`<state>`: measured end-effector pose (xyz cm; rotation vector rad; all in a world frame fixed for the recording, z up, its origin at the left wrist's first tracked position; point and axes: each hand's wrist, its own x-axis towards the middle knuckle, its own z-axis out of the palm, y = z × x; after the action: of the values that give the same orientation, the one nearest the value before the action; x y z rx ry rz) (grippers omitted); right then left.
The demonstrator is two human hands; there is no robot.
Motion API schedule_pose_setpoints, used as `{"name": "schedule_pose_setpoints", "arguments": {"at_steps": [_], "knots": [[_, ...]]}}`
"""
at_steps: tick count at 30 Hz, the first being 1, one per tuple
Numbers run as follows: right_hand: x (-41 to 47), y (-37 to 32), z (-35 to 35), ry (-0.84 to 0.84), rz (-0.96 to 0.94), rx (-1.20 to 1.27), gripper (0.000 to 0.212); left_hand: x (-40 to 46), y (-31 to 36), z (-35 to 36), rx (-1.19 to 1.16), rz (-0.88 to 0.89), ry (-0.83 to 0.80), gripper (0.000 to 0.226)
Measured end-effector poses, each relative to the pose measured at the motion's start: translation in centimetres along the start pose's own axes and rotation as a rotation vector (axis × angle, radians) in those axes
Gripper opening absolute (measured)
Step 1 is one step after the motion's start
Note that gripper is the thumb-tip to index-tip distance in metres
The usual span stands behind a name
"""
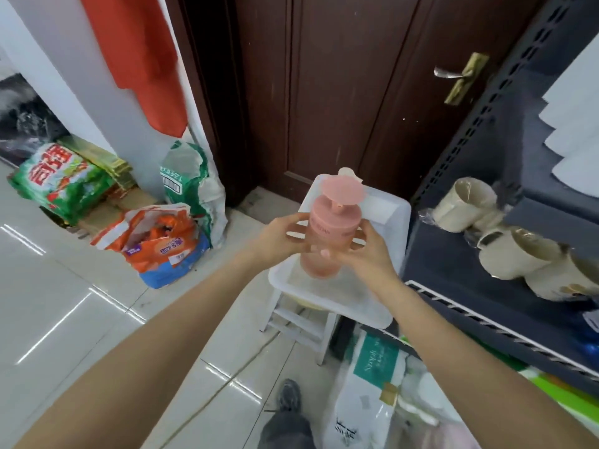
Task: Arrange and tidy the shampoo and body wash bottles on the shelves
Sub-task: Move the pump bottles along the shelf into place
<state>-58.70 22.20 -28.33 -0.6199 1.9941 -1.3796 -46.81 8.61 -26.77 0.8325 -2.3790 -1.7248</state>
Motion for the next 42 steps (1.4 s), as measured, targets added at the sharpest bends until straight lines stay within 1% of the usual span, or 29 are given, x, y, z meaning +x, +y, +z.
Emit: {"name": "schedule_pose_setpoints", "arguments": {"at_steps": [3, 7, 10, 16, 21, 29, 32, 37, 42], "knots": [[2.9, 1.7, -0.3, 0.019, 0.041, 0.013, 0.071, 3.5, -1.2, 0.2, -0.061, -0.113, -0.073, 0.049], [6.1, 4.7, 0.0, 0.003, 0.107, -0.049, 0.077, 7.0, -3.7, 0.7, -0.194, -0.251, -0.129, 0.059], [7.7, 6.9, 0.6, 0.042, 0.146, -0.069, 0.079, 9.0, -5.4, 1.4, -0.246, -0.293, -0.153, 0.061], [9.7, 10.1, 1.7, 0.153, 0.209, -0.005, 0.076, 12.4, -7.7, 3.0, -0.248, -0.28, -0.173, 0.071], [10.5, 11.3, 1.9, 0.185, 0.227, -0.043, 0.082, 13.6, -8.9, 3.7, -0.21, -0.278, -0.215, 0.074], [9.9, 12.6, 2.0, 0.231, 0.296, 0.027, 0.088, 13.2, -9.4, 4.7, -0.171, -0.289, -0.238, 0.076], [9.8, 12.5, 1.7, 0.197, 0.28, -0.001, 0.086, 13.0, -9.4, 5.0, -0.136, -0.258, -0.218, 0.068], [9.6, 11.6, 1.2, 0.145, 0.295, -0.062, 0.081, 12.4, -9.1, 5.3, -0.008, -0.233, -0.125, 0.049], [7.8, 10.6, 0.5, 0.115, 0.29, -0.119, 0.068, 11.1, -7.9, 4.7, 0.214, -0.241, -0.085, 0.036]]}}
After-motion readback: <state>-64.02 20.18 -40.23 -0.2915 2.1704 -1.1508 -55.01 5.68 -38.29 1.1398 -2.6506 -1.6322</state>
